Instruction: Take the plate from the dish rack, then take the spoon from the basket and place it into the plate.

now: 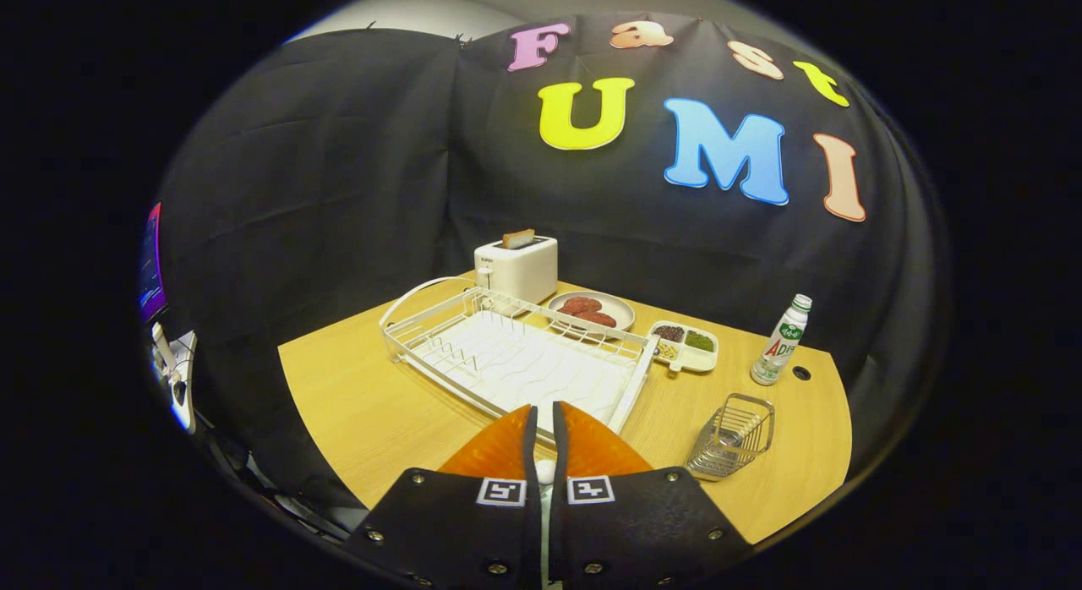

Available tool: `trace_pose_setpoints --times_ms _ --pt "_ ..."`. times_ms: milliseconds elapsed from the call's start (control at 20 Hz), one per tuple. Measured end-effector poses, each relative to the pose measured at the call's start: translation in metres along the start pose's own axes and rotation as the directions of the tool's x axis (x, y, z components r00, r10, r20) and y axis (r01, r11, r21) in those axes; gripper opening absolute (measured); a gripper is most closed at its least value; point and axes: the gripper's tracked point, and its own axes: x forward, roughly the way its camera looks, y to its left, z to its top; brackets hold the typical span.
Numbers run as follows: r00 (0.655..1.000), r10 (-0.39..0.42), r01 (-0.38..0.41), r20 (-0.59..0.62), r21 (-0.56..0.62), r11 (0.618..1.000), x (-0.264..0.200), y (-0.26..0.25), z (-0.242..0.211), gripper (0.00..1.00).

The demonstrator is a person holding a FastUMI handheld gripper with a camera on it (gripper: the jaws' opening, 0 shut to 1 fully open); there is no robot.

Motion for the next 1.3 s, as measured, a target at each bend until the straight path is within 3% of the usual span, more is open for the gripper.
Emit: trace_pose_setpoints --times_ms 500,1000,1300 --pt "0.996 -0.009 0.013 -0.084 0.053 0.999 0.022 -0.016 -0.012 0.11" --pt "0.995 -0.103 0.103 0.008 0.067 0.992 0.000 -0.058 0.017 0.14" --pt "0.970 -0.210 0.200 0.119 0.091 0.976 -0.035 -0.100 0.062 0.14"
